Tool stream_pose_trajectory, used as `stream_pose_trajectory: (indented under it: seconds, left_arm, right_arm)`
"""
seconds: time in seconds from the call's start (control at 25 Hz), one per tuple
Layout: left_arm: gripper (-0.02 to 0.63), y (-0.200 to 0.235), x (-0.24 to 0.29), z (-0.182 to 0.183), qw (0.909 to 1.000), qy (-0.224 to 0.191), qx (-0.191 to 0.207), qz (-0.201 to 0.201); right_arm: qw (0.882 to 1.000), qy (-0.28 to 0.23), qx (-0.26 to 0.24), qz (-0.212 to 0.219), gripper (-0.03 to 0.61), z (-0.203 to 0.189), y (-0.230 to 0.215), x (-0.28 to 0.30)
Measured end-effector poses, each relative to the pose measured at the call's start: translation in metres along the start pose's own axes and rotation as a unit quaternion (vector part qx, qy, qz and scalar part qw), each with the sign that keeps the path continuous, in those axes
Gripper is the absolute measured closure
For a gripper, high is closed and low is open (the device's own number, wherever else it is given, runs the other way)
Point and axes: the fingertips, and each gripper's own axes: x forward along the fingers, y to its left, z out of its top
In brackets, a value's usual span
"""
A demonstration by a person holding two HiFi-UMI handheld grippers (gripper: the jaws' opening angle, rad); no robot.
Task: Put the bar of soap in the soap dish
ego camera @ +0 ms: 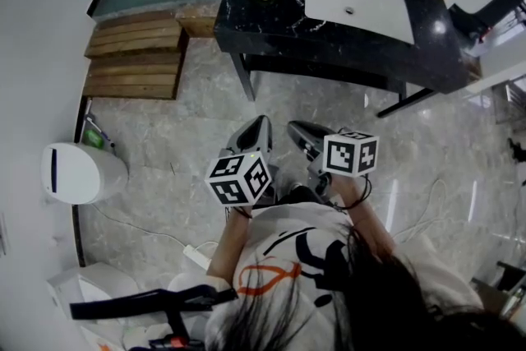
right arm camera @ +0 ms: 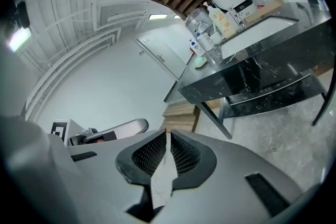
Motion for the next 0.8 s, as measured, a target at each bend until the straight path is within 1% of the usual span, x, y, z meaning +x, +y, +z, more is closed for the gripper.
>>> stream_pose_trajectory:
  seconds: [0.28,0.36,0.64,0.8]
  left_arm:
    - [0.612,-0.034,-0.008,-0.029,1.0000,0.002,0.009,0.002]
    - [0.612,-0.042,-0.011,-0.035,0.9999,0.002,0.014,0.002]
    - [0.612,-0.058,-0.017,-0.045,0.9997,-0.001,0.024,0.007]
    - [0.612,-0.063,-0.021,-0.050,0.9996,-0.001,0.028,0.009]
  right_arm:
    - [1.000,0.001,-0.003,-0.001,0.543,-0.019,-0.016,-0.040]
    - [1.000,-0.004,-0.002,0.005,0.543,-0.021,-0.017,-0.049]
    - [1.000,-0.014,-0.001,0.016,0.543,-0.026,-0.019,-0.068]
    - [1.000,-0.012,-0.002,0.015,0.543,-0.030,-0.022,-0.073]
